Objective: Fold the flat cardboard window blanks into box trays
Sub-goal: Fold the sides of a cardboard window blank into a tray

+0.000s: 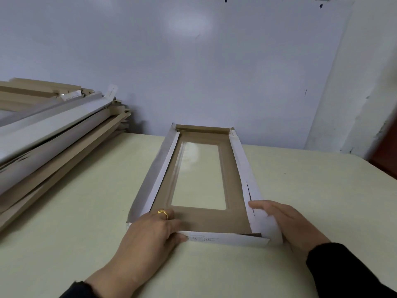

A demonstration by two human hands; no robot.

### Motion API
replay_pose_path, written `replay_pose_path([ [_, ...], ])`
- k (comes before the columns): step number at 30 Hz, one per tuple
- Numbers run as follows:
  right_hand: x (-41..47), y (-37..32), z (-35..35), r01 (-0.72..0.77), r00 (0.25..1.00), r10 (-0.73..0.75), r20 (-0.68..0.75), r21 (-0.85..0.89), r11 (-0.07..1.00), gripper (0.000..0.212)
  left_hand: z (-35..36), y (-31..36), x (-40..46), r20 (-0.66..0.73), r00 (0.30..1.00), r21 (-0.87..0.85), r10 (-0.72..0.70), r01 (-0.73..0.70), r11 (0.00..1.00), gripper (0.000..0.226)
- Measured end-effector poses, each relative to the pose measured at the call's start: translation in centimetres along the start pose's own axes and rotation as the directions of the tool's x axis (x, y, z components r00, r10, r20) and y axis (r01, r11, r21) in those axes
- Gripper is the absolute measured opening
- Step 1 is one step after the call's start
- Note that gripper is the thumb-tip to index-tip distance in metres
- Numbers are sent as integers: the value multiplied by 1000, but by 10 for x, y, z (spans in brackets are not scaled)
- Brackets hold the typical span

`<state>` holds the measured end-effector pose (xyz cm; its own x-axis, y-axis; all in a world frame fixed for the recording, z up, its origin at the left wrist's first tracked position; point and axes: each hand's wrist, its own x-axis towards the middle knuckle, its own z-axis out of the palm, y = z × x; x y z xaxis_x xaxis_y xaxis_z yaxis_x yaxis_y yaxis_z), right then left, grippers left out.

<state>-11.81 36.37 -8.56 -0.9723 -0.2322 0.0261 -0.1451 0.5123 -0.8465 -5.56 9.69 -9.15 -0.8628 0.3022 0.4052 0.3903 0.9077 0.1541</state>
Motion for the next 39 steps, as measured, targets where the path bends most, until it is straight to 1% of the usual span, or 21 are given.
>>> replay_pose_path([
  [3, 1, 2, -1, 48, 999, -50, -19, -103, 994, 32, 0, 2, 0, -13, 1000, 51, -6, 6, 999, 29],
  [6, -2, -1, 14, 118, 945, -176, -275, -214, 970, 29, 0, 1, -1, -24, 1000, 66, 6, -5, 998, 30],
  [8, -5, -6, 24, 136, 893, -258, -368, -325, 936, 36, 1, 2, -2, -49, 999, 65, 21, -18, 998, 31],
  [10, -10, -13, 36, 161, 881, -335, -335, -453, 877, 40, 1, 3, -2, -71, 997, 117, 38, -30, 993, 31],
  [13, -15, -20, 50, 272, 849, -498, -176, -662, 699, 37, 4, 4, -4, -83, 994, 158, 73, -59, 986, 30],
  [14, -15, -20, 53, 303, 850, -509, -140, -659, 688, 34, 5, 4, -4, -91, 993, 149, 81, -67, 987, 29],
  [15, -14, -19, 52, 318, 877, -460, -138, -551, 772, 32, 6, 3, -4, -101, 991, 141, 86, -71, 987, 29],
  [17, -13, -19, 44, 310, 929, -323, -181, -100, 946, 29, 6, 3, -4, -134, 986, 147, 97, -77, 986, 23],
  [18, -13, -20, 35, 301, 927, -282, -248, 43, 953, 25, 6, 3, -4, -143, 985, 157, 99, -76, 985, 18],
  [19, -12, -19, 26, 307, 907, -260, -331, 98, 947, 24, 6, 3, -3, -144, 985, 164, 97, -73, 984, 16],
  [21, -15, -16, 11, 328, 868, -297, -398, 10, 945, 22, 8, 2, -4, -151, 984, 171, 96, -70, 983, 21],
  [22, -20, -14, 5, 356, 865, -358, -351, -74, 932, 15, 8, 1, -5, -157, 983, 177, 94, -66, 982, 25],
  [23, -26, -15, 1, 374, 885, -396, -243, -135, 918, 4, 9, 0, -5, -157, 983, 186, 92, -62, 981, 28],
  [25, -36, -9, 1, 399, 902, -430, -42, -303, 866, 22, 10, 0, -4, -146, 984, 202, 101, -70, 977, 25],
  [26, -38, -5, 4, 445, 876, -482, 32, -439, 780, 23, 10, 0, -4, -135, 985, 203, 108, -79, 976, 19],
  [28, -38, -3, 11, 518, 799, -589, 120, -633, 575, 6, 8, 1, -4, -113, 986, 181, 121, -99, 978, 10],
  [30, -37, -6, 17, 512, 780, -614, 122, -688, 514, 7, 7, 4, -4, -86, 987, 151, 136, -122, 981, 14],
  [33, -34, -9, 22, 511, 783, -612, 117, -681, 524, 8, 10, 22, 0, -43, 969, 91, 243, -238, 967, 36],
  [35, -34, -10, 25, 526, 780, -610, 140, -675, 518, 7, 15, 42, 7, -30, 944, 100, 329, -324, 941, 37],
  [36, -34, -9, 26, 519, 802, -580, 143, -647, 558, 10, 19, 51, 12, -20, 937, 107, 348, -344, 933, 34],
  [39, -36, -14, 20, 406, 913, -384, 136, -382, 830, 22, 24, 62, 20, -30, 929, 129, 369, -362, 923, 36],
])
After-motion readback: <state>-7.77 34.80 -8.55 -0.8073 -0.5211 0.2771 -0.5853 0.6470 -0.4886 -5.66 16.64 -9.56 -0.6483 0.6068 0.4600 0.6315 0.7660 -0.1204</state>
